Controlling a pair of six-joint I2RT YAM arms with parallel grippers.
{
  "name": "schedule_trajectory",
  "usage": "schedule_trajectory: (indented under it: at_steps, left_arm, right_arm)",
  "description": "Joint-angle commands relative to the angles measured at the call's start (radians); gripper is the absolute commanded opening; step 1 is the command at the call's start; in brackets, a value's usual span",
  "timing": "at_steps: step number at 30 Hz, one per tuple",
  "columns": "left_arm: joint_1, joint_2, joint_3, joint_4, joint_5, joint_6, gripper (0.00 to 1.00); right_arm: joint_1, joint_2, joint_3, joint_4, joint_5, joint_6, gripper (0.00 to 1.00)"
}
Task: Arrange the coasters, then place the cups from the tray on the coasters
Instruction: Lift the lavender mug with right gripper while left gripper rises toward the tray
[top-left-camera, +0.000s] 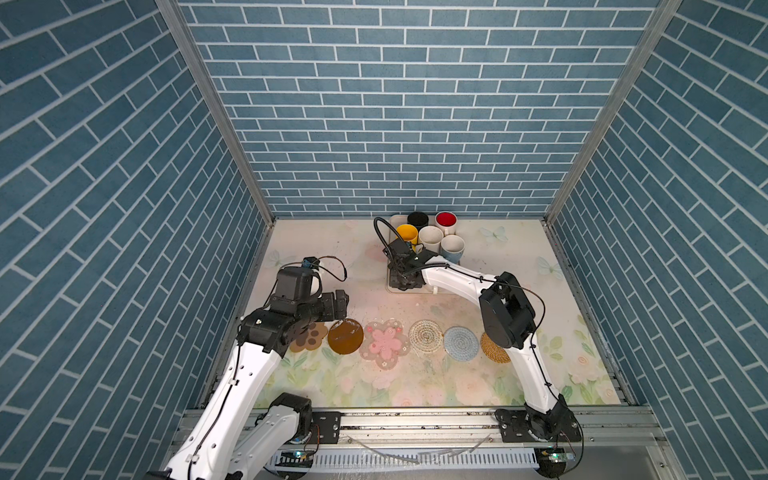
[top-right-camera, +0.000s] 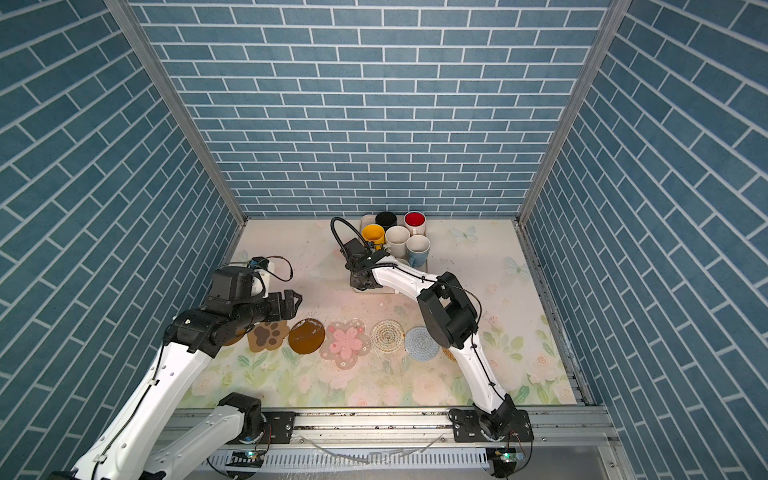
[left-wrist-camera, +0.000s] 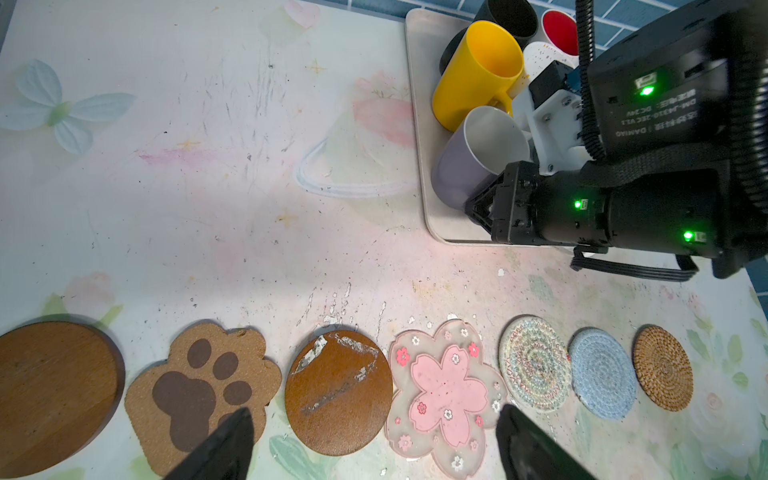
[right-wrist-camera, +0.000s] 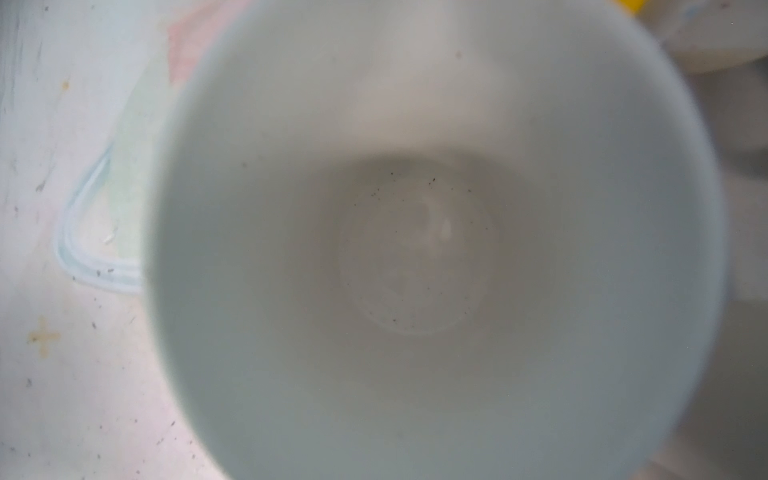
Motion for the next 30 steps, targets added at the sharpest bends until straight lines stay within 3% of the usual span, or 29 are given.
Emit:
schedule_trajectory:
  at_steps: [1,12,18,24,28,30]
  left_arm:
    - [0.006,0.011,-0.012,0.013,-0.001,-0.002,0.92]
    - [-0.045,0.017,0.017,0.003,-0.096,0.006,0.89]
    - [-0.162,0.070,0.099,-0.033,-0.207,-0.016,0.90]
    - [-0.356,0.197,0.205,-0.035,-0.344,-0.048,0.91]
    - [-0.422,0.264,0.246,0.014,-0.316,-0.093,0.92]
    - [-0.471,0.302,0.272,0.034,-0.358,-0.095,0.91]
  right_arm:
    - [0.027,-0.110,0.005,0.037,-0.009,-0.112,0.00]
    - [0.042,-0.316,-0.142,0.093,-0.022,-0.171,0.00]
    - [0.044,-0.480,-0.278,0.098,-0.040,-0.173,0.00]
    - [0.046,-0.698,-0.473,0.088,-0.028,-0.184,0.00]
    - [0.046,-0.834,-0.595,0.045,0.009,-0.162,0.00]
    - [0.046,-0.915,-0.665,0.026,0.034,-0.144,0.00]
